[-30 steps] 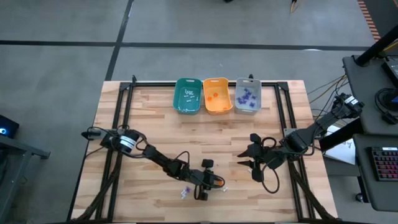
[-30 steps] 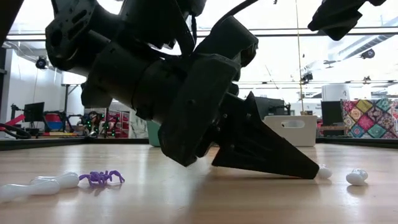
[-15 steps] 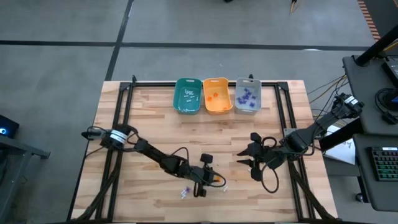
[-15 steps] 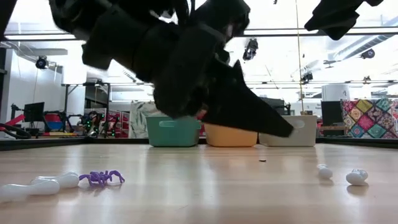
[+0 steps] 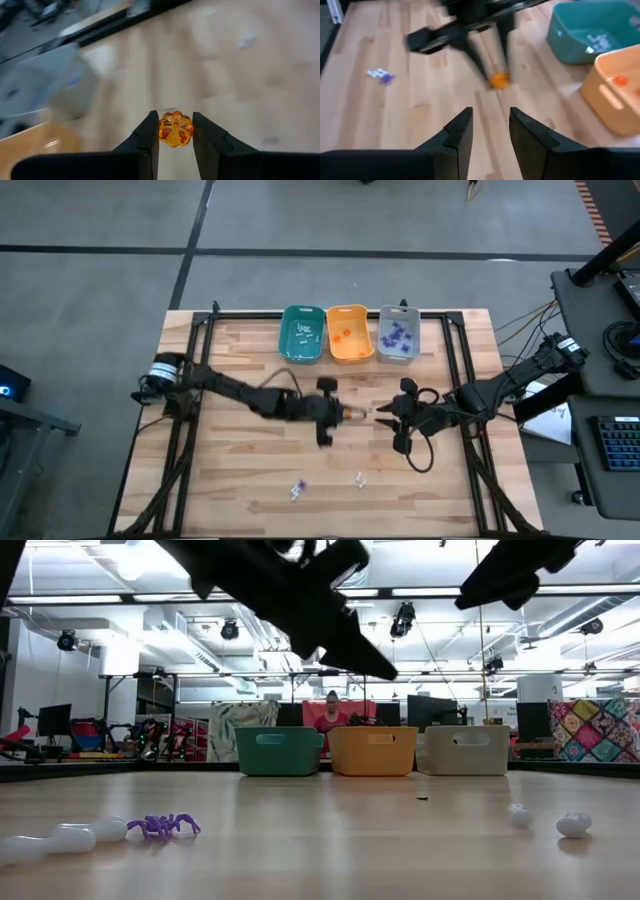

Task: Sort Halloween decoration
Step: Put the orange pumpkin toy into the yellow bin

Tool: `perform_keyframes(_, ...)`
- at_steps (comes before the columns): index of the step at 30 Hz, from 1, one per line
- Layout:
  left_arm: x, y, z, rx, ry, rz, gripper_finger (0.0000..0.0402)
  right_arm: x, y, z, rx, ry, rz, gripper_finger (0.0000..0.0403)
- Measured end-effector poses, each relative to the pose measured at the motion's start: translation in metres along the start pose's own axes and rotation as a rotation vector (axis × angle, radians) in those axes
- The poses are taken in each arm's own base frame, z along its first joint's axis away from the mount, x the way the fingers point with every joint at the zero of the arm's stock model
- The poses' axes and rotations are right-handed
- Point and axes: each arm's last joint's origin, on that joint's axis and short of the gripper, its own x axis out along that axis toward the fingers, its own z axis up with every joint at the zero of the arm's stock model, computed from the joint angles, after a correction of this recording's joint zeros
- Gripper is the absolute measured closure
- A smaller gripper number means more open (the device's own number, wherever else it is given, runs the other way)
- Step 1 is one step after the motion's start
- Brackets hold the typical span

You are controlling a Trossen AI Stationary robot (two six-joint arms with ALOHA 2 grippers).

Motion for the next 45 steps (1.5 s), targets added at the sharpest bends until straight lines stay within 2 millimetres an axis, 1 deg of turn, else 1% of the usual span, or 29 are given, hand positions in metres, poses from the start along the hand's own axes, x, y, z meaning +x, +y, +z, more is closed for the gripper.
perform_keyframes(4, 0.002, 0.052, -0.009, -0.04, 0.029, 0.108, 0.0341, 0.005, -0.01, 0.004, -0.049, -0.002, -0.038, 0.0287)
perform_keyframes(9, 0.007, 0.116, -0.036, -0.187, 0.092, 0.25, 0.0341, 0.012, -0.027, 0.01, -0.082, 0.001, -0.11, 0.0287)
perform_keyframes(11, 0.007, 0.136, -0.045, -0.253, 0.098, 0.288, 0.0341, 0.014, -0.035, 0.012, -0.088, 0.004, -0.14, 0.0287)
perform_keyframes(13, 0.006, 0.15, -0.051, -0.293, 0.094, 0.294, 0.0342, 0.016, -0.043, 0.014, -0.087, 0.007, -0.169, 0.0287)
perform_keyframes(17, 0.005, 0.168, -0.056, -0.322, 0.037, 0.278, 0.0342, 0.02, -0.057, 0.016, -0.064, 0.015, -0.223, 0.0287)
perform_keyframes(22, 0.003, 0.181, -0.054, -0.311, -0.057, 0.238, 0.0342, 0.023, -0.068, 0.018, -0.024, 0.016, -0.265, 0.0287)
perform_keyframes(27, 0.0, 0.194, -0.06, -0.324, -0.06, 0.267, 0.0342, 0.023, -0.07, 0.018, 0.014, 0.011, -0.268, 0.0287)
perform_keyframes(30, -0.003, 0.206, -0.064, -0.405, -0.099, 0.308, 0.0342, 0.023, -0.07, 0.018, 0.048, 0.007, -0.268, 0.0287)
perform_keyframes(32, -0.005, 0.214, -0.061, -0.461, -0.125, 0.328, 0.0342, 0.023, -0.07, 0.018, 0.068, 0.005, -0.268, 0.0287)
perform_keyframes(34, -0.006, 0.22, -0.056, -0.468, -0.136, 0.342, 0.0342, 0.023, -0.07, 0.018, 0.089, 0.002, -0.268, 0.0287)
perform_keyframes(38, -0.01, 0.233, -0.046, -0.439, -0.094, 0.346, 0.0342, 0.023, -0.07, 0.018, 0.117, -0.001, -0.268, 0.0287)
perform_keyframes(42, -0.016, 0.245, -0.044, -0.397, 0.014, 0.337, 0.0342, 0.023, -0.07, 0.017, 0.118, 0.001, -0.268, 0.0287)
perform_keyframes(45, -0.019, 0.254, -0.046, -0.378, 0.034, 0.326, 0.0342, 0.023, -0.07, 0.017, 0.116, 0.003, -0.269, 0.0287)
